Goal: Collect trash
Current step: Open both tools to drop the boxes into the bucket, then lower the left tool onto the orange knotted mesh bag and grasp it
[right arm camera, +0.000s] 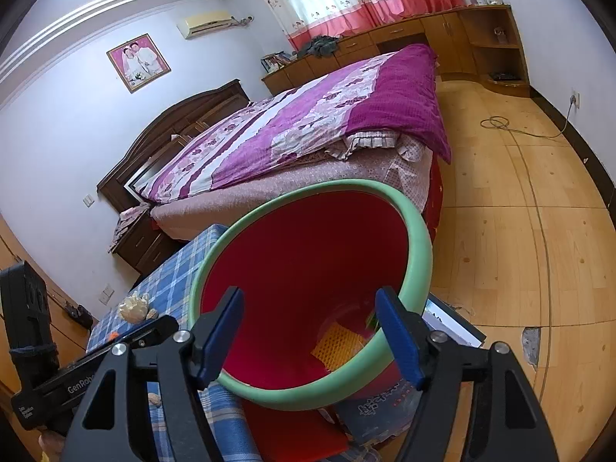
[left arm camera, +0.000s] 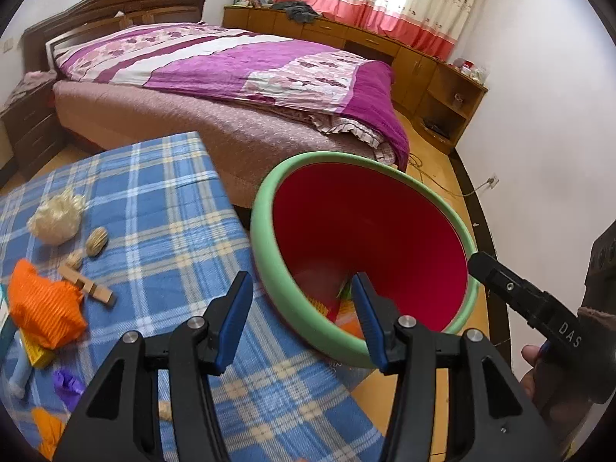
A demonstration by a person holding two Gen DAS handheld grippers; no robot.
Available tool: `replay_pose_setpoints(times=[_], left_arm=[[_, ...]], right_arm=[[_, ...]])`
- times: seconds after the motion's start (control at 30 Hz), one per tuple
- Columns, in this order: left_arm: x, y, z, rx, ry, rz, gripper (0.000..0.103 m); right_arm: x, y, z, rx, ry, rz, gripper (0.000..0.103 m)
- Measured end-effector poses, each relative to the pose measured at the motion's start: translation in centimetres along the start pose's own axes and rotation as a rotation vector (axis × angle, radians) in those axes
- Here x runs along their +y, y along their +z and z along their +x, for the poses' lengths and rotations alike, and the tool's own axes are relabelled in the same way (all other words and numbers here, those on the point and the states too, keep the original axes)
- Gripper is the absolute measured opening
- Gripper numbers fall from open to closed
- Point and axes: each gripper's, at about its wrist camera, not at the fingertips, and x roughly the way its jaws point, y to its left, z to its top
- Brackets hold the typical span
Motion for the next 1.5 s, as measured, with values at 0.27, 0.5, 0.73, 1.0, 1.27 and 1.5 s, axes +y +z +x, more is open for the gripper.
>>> replay_pose_setpoints(times=[0.27, 0.5, 0.73, 1.0, 1.27, 1.5], left_arm=[[1.5, -0.9, -2.5, -0.014, 0.014, -0.061, 0.054], [2.7, -1.6, -4.8, -0.032, 0.030, -0.080, 0.054], [4.0, -2.5, -7.4, -0.056, 0.056, -0.100, 0.054], [5.7, -3.9, -10.4, -0.086, 0.087, -0.117, 0.054], [8.3, -5.8, -13.2, -0.112, 0.122, -0.156, 0.054], [10.6, -7.5, -15.1, -0.122, 0.157, -0.193, 0.054]], right_arm=[[1.3, -0.4, -1.3, -0.012, 0.015, -0.010, 0.073], [2.9, -1.0, -2.4, -0.016, 0.029, -0.025, 0.073], [5.0, -1.8, -3.4, -0.006, 0.052, -0.061, 0.073], [7.7, -3.4, -4.4, 0.007, 0.084, -0.089, 0.073], [10.3, -5.4, -4.4, 0.049, 0.097, -0.135, 0.074], [12.9, -6.8, -4.6, 0.066, 0.117, -0.172, 0.074]])
